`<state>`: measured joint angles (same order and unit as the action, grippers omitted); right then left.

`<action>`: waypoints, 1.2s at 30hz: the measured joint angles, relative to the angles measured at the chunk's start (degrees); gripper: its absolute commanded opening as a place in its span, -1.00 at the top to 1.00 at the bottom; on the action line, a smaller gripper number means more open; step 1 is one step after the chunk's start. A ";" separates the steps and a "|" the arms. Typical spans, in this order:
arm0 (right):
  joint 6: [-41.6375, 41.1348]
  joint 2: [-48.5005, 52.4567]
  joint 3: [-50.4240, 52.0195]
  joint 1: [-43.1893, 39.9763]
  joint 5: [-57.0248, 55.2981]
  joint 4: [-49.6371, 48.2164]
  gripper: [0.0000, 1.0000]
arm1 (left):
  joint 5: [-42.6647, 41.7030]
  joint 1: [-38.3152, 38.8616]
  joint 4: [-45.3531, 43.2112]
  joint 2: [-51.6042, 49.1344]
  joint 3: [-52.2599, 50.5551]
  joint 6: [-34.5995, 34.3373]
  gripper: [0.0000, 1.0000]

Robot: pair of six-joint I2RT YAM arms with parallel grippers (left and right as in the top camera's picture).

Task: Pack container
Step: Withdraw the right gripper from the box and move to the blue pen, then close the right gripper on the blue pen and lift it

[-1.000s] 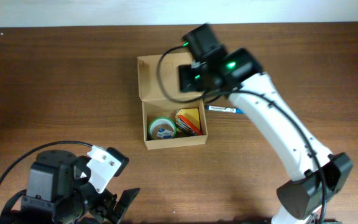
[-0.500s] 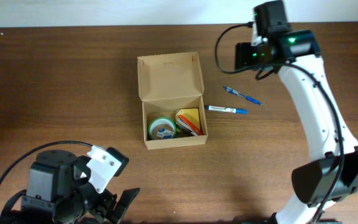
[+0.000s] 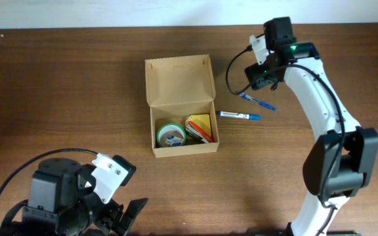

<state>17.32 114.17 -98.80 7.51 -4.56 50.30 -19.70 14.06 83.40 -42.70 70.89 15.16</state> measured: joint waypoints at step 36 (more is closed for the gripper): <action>3.67 8.31 9.79 -0.04 4.85 -10.14 -0.11 | 0.00 0.00 0.00 0.00 0.00 0.00 -0.99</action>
<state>20.99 122.48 -89.01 7.46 0.30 40.16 -19.70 14.06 83.40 -42.70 70.89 15.16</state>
